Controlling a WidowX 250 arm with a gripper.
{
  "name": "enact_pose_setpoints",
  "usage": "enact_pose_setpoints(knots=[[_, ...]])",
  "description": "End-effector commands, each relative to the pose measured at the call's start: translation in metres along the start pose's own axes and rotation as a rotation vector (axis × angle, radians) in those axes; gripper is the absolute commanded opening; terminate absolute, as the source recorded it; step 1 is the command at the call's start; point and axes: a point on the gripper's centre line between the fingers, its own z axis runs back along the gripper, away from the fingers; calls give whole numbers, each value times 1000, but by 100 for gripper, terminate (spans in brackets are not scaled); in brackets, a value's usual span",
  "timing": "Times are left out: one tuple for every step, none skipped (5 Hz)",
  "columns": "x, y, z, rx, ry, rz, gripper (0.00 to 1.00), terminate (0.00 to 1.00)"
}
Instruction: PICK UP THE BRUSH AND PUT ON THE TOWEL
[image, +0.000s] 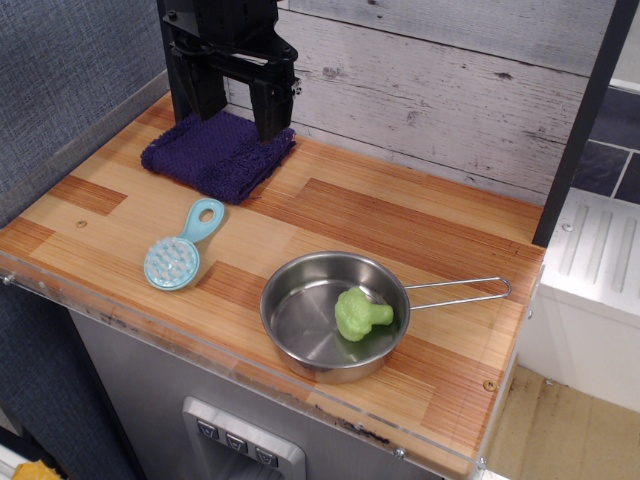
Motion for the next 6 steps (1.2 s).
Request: enact_pose_setpoints(knots=[[0,0,0,0,0,0,100,0],[-12,4,-5,-10,-5,21,100,0],[-43,7,-18,-31,-11,100,100,0],[-64,9,-35,27,40,140,100,0],[-68,13,-54,81,88,161,100,0],[-65,12,-78,156,142,181,100,0]])
